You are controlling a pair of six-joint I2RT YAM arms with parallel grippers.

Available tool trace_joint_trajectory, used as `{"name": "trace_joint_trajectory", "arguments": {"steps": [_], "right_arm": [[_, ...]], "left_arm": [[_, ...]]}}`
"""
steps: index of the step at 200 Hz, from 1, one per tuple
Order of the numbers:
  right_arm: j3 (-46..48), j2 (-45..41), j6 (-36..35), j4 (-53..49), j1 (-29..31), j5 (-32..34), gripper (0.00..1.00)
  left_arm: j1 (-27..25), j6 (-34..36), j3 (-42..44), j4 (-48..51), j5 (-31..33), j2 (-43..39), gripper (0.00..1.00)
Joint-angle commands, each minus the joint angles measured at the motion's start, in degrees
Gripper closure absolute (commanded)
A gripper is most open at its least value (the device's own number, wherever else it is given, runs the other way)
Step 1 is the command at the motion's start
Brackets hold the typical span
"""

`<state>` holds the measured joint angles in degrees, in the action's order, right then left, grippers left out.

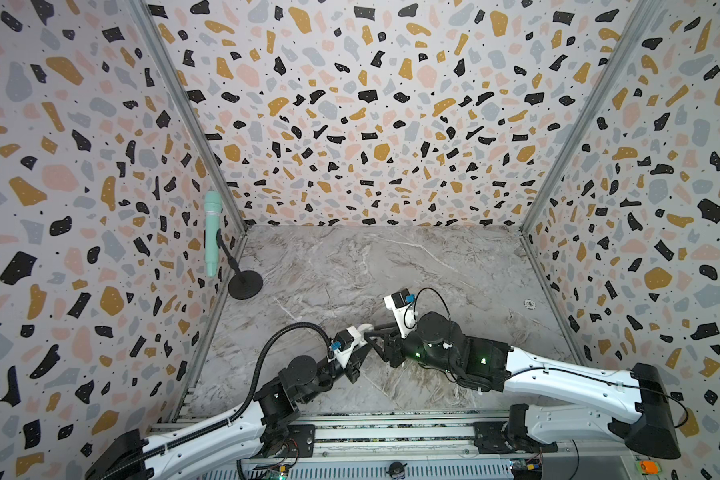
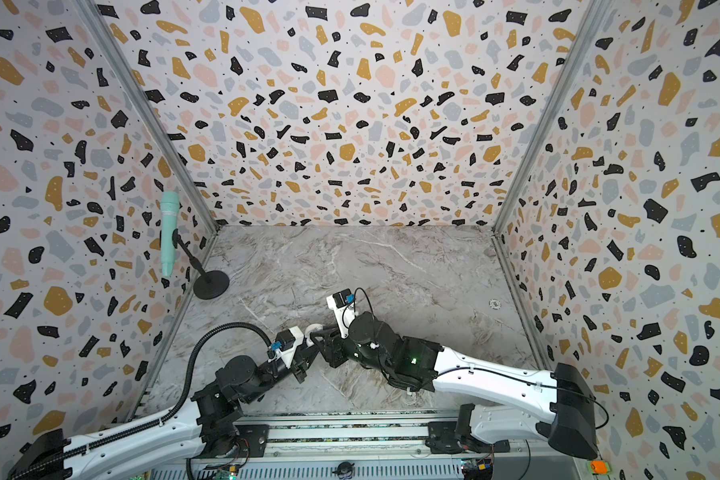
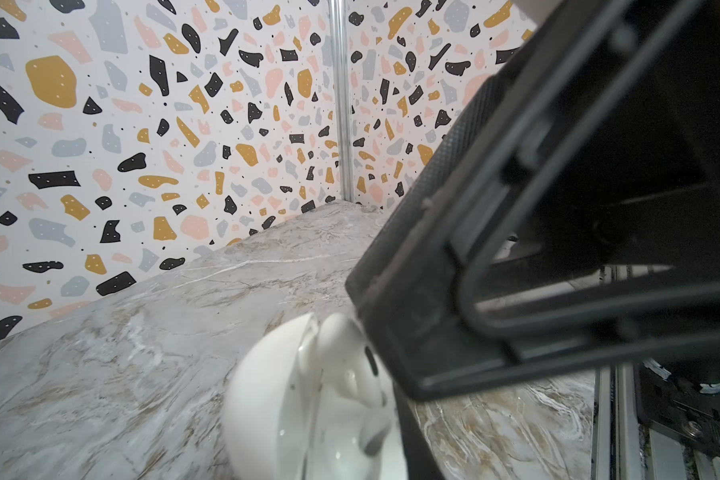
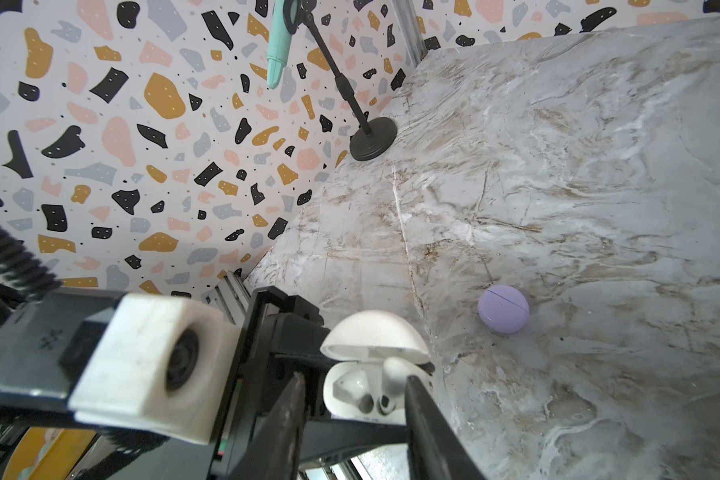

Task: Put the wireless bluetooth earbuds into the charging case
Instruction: 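Lower the earbud with the right gripper into the open white case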

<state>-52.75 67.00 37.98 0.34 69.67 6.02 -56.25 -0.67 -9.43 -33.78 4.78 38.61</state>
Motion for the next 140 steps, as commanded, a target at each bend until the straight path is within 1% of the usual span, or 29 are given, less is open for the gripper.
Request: {"name": "trace_joint_trajectory", "arguments": {"steps": [1, 21, 75, 104, 140], "right_arm": [[-0.6, -1.6, -0.8, 1.5, 0.3, -1.0, 0.59], [-0.5, -1.8, -0.4, 0.9, 0.2, -0.1, 0.6], [-1.4, -0.8, 1.0, -3.0, 0.0, 4.8, 0.62], [-1.0, -0.5, 1.0, -2.4, 0.0, 4.6, 0.62], [0.2, -0.6, 0.3, 0.8, -0.6, 1.5, 0.62]], "left_arm": [[0.3, 0.7, -0.8, -3.6, -0.5, -0.2, 1.0], [0.3, 0.7, -0.8, -3.5, -0.6, -0.2, 1.0], [0.3, 0.7, -0.8, -3.4, -0.8, -0.3, 1.0], [0.3, 0.8, -0.8, -3.4, -1.1, -0.4, 1.0], [0.3, 0.9, -0.8, -3.3, -1.4, -0.4, 1.0]]}}
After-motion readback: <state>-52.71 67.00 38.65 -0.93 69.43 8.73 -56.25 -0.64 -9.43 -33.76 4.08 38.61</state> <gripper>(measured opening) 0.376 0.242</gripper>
